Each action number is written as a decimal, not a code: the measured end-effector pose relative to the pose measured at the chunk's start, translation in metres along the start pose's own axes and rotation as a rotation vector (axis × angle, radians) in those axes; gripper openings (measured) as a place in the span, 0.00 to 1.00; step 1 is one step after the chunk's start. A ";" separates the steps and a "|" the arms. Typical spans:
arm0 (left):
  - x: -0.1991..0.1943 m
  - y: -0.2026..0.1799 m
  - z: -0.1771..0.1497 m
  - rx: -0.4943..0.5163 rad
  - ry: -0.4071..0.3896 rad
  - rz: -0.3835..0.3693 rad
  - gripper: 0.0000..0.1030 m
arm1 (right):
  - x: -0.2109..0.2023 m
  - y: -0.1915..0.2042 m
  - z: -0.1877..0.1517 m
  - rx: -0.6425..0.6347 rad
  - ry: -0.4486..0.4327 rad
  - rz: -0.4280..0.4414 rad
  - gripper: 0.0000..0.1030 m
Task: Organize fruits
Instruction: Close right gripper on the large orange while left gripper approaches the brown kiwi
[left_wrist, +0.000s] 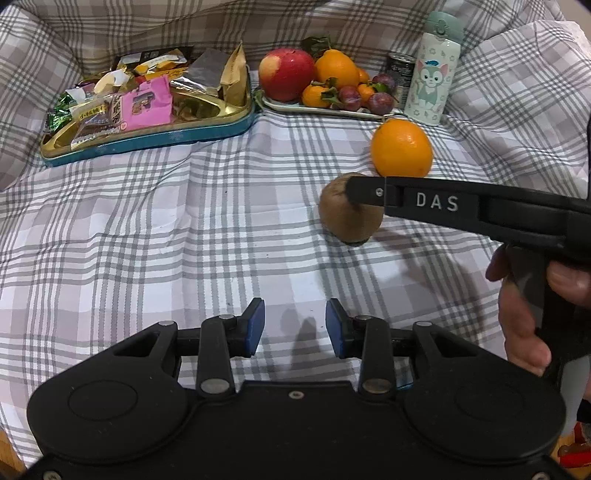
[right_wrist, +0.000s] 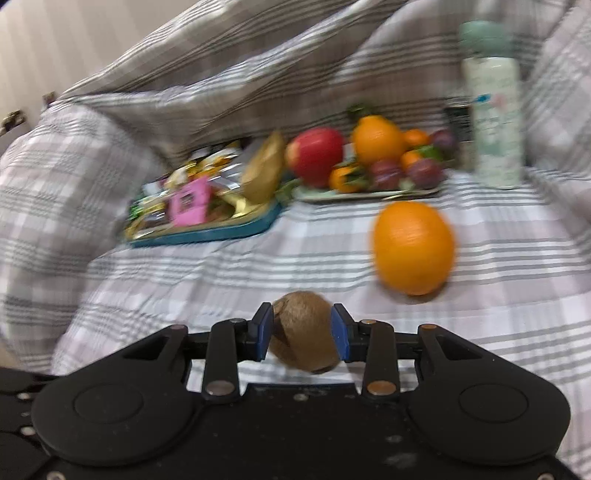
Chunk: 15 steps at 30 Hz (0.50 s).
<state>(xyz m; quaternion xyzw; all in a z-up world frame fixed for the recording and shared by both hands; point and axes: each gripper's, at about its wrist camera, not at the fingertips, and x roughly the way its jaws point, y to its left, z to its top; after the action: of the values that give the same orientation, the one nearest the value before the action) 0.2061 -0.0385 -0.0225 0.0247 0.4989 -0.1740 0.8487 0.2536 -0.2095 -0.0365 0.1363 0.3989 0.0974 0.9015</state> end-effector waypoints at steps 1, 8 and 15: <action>0.001 0.001 0.000 -0.003 0.002 0.002 0.44 | -0.001 0.004 0.000 -0.012 -0.007 0.024 0.37; 0.006 0.005 0.005 -0.010 0.001 0.008 0.44 | -0.017 0.003 0.015 -0.065 -0.126 -0.052 0.37; 0.006 0.006 0.012 -0.009 -0.012 0.002 0.44 | -0.002 -0.040 0.035 -0.011 -0.135 -0.203 0.37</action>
<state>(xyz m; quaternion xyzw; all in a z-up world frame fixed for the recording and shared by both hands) 0.2210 -0.0375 -0.0227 0.0205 0.4946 -0.1712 0.8518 0.2809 -0.2540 -0.0258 0.0963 0.3487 -0.0016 0.9323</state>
